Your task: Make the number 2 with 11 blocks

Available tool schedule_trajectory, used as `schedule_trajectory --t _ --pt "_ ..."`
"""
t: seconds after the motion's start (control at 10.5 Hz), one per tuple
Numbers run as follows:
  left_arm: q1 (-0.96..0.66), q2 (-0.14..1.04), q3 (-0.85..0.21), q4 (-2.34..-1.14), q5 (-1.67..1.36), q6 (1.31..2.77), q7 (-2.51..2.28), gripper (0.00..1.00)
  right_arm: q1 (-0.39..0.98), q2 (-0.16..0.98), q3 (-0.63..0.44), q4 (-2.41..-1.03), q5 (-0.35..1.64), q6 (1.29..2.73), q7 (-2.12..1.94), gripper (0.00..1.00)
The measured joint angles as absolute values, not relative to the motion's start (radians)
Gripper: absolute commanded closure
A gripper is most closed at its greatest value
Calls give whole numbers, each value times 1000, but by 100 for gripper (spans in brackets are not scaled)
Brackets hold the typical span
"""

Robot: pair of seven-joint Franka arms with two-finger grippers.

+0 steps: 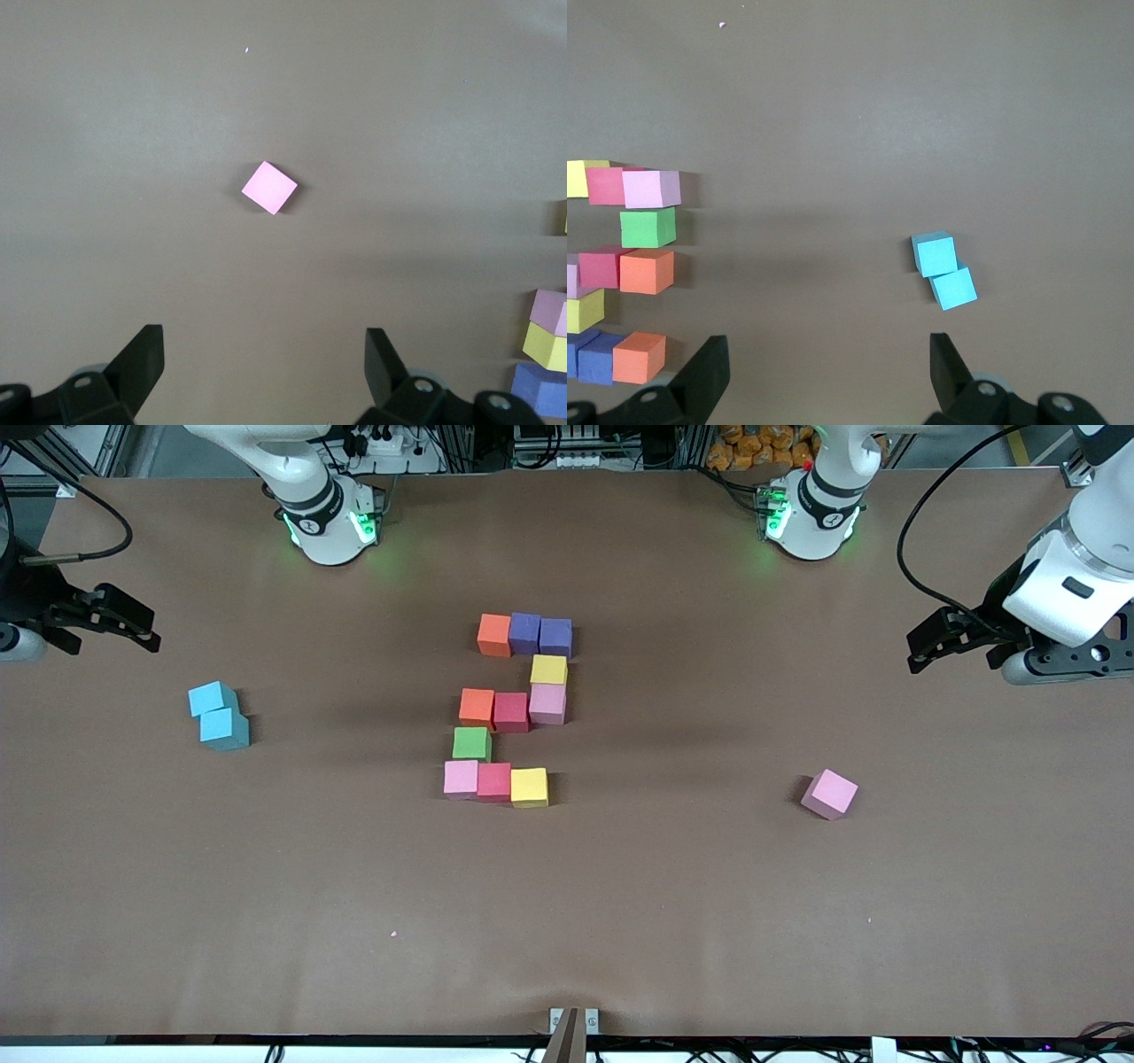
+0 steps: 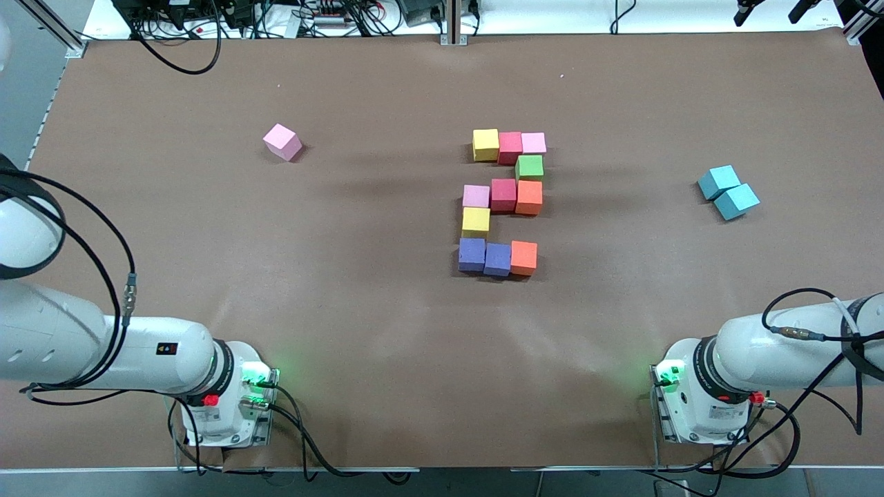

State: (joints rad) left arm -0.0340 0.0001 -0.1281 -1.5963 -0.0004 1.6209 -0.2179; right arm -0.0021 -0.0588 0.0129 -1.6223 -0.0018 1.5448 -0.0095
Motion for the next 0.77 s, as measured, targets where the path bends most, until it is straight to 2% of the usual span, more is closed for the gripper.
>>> schedule_trajectory --t 0.77 --pt "2 40 -127 -1566 0 1620 -216 0 -3 -32 13 -1622 -2 1504 -9 0"
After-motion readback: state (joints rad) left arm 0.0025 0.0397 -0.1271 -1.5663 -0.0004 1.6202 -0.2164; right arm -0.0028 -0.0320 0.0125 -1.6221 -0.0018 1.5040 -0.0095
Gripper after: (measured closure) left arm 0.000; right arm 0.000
